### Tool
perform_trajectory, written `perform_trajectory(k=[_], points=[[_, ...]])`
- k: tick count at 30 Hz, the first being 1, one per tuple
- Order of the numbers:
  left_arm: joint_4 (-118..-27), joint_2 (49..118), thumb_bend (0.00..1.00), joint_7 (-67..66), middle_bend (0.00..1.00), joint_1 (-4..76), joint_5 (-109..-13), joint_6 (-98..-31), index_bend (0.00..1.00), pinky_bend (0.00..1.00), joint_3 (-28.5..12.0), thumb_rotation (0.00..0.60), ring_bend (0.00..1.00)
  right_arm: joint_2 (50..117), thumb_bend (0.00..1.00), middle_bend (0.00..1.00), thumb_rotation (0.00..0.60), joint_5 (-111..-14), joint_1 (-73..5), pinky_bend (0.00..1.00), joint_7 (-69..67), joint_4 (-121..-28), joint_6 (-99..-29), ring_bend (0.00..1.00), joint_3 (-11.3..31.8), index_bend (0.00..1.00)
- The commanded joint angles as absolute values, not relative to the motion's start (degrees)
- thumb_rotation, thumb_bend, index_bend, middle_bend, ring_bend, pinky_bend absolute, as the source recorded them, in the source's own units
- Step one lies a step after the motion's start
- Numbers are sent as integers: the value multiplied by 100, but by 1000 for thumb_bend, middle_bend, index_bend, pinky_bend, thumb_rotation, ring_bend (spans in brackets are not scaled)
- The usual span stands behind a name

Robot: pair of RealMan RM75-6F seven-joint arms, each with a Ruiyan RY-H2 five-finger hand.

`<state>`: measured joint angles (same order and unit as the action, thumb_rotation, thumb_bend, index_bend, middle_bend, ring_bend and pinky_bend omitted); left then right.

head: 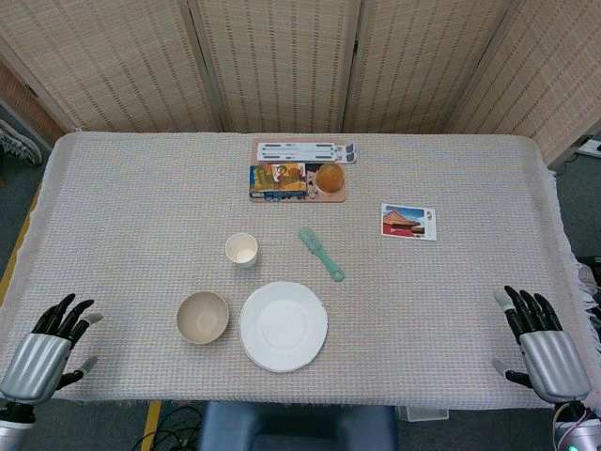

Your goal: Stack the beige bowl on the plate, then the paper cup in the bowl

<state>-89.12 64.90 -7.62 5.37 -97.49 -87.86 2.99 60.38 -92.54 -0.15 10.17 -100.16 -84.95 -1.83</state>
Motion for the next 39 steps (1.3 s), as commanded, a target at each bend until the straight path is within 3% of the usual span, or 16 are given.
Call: perform_trajectory(k=[1,20,39], points=[[-8922,6483,241,-767,172,532,-9766,-8796,290,199,306,600,17,6044,130,0,600,-9256,-17,0,1032,-10014,-8487,0,-190,0],[-8946,6524,241,-788,172,636,-9756,-8578,290,199,314,600,18,6022,130,0,600,-9229,72,0,1021,-10036,-8673,0,-166,0],[-9267,6929,240,-1138,171,1392,-9834,-7536,365,198,189,600,18,5806,131,0,600,-8981,-98,0,384,-9921,-8342,0,-100,0]])
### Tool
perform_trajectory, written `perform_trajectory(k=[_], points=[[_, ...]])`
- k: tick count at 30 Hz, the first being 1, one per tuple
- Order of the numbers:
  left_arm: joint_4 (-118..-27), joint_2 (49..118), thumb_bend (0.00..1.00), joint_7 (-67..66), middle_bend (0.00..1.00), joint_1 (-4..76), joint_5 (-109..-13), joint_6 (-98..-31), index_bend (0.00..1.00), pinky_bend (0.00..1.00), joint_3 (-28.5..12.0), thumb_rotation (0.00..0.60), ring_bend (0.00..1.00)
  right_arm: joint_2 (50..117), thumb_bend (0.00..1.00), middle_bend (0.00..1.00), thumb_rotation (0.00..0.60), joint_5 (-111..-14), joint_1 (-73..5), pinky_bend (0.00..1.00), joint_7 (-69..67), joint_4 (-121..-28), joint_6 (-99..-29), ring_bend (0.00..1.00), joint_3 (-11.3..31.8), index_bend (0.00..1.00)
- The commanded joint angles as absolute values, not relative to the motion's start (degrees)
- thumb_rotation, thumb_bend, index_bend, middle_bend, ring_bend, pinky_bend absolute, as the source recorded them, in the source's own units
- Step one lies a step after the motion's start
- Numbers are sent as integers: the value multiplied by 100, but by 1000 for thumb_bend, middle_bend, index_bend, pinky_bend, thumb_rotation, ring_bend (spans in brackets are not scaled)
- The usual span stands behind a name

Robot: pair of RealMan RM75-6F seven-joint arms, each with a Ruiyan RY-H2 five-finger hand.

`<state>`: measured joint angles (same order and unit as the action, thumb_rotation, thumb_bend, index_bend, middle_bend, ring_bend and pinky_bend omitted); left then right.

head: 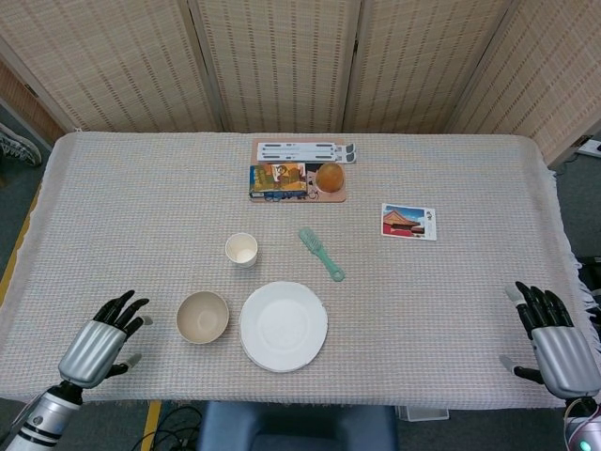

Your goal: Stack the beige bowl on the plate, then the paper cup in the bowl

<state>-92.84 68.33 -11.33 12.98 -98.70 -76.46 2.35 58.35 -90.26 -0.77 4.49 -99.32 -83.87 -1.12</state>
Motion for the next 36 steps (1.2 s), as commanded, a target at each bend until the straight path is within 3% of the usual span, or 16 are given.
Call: perform_trajectory(k=[1,13,36], points=[[-9270,6986,240,-1138,171,1442,-9791,-7469,371,199,160,600,18,5788,131,0,600,-8953,-112,0,336,-9912,-8309,0,-95,0],[-9243,7447,241,-1439,170,1797,-9473,-6925,380,199,74,600,17,5621,131,0,600,-8870,-155,0,-138,-9829,-8236,0,-68,0],[-8692,8066,241,-1337,171,2138,-9326,-6775,431,199,58,600,17,5486,131,0,600,-8812,-208,0,-621,-9679,-8167,0,-42,0]])
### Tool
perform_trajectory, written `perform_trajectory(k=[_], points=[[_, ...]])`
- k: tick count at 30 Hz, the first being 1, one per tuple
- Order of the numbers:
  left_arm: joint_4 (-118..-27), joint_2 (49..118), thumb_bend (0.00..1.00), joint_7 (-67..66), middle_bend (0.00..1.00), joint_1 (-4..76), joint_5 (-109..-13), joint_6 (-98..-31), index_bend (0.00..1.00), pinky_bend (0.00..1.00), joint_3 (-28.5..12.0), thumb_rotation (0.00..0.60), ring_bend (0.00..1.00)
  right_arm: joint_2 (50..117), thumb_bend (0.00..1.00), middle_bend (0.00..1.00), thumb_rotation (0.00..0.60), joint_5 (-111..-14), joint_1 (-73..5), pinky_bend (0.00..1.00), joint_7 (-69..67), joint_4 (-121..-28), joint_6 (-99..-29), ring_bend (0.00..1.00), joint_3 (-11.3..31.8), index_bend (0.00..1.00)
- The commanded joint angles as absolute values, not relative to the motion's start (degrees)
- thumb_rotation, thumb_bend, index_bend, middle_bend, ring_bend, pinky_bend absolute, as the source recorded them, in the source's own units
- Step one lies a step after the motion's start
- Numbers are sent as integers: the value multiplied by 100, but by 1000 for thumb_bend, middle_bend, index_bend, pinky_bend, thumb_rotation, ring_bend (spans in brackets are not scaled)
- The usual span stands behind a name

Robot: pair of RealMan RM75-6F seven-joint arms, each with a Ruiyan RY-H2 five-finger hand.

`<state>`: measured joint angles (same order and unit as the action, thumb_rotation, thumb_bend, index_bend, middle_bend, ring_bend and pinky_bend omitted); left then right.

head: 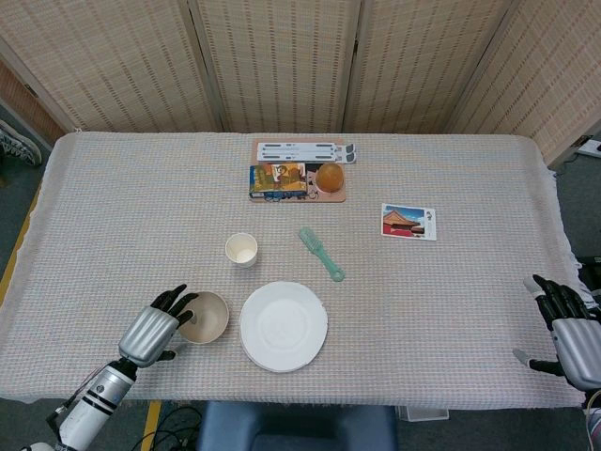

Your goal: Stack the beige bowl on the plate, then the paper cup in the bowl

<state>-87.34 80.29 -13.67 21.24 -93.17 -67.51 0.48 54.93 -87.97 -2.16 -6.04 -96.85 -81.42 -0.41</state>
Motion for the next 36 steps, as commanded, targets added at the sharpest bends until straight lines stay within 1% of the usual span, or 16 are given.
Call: perform_trajectory(k=[1,14,22,28,36], points=[[-8669,8085,241,-1324,171,2142,-9328,-6780,434,199,64,600,18,5482,131,0,600,-8823,-200,0,-632,-9680,-8185,0,-45,0],[-8340,8307,241,-1097,171,2292,-9399,-6763,494,199,131,600,17,5469,131,0,600,-8807,-167,0,-706,-9638,-8269,0,-25,0],[-8122,8421,241,-932,171,2392,-9407,-6722,508,198,153,600,17,5471,131,0,600,-8764,-175,0,-708,-9621,-8258,0,-3,0],[-8055,8461,241,-891,202,2477,-9414,-6678,561,199,160,600,18,5466,131,0,600,-8740,-153,0,-744,-9603,-8312,0,22,0],[-7885,8567,241,-720,218,2533,-9507,-6746,635,199,219,600,20,5474,131,0,600,-8724,-132,0,-756,-9589,-8357,0,41,0]])
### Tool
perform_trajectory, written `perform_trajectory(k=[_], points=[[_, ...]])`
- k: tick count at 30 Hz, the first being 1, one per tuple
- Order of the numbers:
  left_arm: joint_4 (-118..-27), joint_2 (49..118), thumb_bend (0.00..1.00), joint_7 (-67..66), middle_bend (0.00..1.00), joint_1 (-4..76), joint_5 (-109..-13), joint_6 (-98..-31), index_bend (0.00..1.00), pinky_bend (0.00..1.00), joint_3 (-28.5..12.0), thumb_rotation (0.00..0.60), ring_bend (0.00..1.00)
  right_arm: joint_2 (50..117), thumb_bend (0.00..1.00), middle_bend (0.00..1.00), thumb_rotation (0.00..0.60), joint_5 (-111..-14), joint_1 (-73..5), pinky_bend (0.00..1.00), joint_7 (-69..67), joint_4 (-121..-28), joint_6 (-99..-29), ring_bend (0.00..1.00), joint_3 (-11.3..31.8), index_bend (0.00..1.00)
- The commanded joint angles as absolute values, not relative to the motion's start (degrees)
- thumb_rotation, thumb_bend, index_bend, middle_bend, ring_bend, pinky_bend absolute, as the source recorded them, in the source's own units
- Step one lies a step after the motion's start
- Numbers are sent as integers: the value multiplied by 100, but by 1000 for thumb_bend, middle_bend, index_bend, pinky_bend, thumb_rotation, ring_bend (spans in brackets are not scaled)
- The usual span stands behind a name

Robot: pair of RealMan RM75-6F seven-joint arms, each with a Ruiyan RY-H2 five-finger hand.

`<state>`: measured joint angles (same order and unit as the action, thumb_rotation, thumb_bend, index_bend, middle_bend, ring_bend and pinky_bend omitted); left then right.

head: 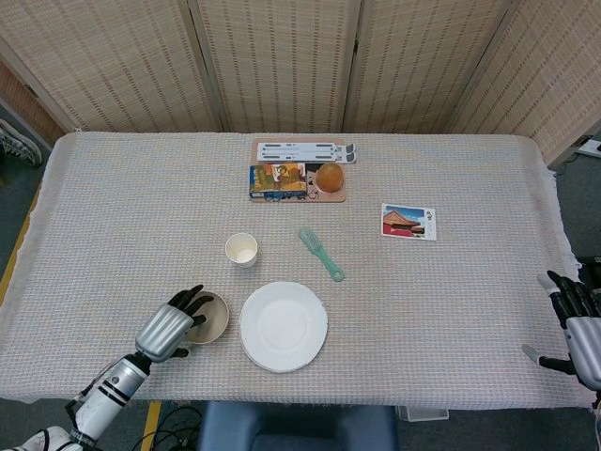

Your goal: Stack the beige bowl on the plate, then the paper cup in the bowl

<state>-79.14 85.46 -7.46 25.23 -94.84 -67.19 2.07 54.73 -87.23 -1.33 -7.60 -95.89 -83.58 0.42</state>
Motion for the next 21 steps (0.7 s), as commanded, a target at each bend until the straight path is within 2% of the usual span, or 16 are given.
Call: perform_trajectory(k=[1,21], points=[[-7871,8573,242,-714,220,2535,-9518,-6760,639,199,225,600,20,5475,131,0,600,-8724,-131,0,-752,-9590,-8360,0,42,0],[-7508,8738,293,-510,231,2421,-9615,-7176,637,199,317,600,20,5553,131,0,600,-8713,-173,0,-519,-9658,-8286,0,48,0]])
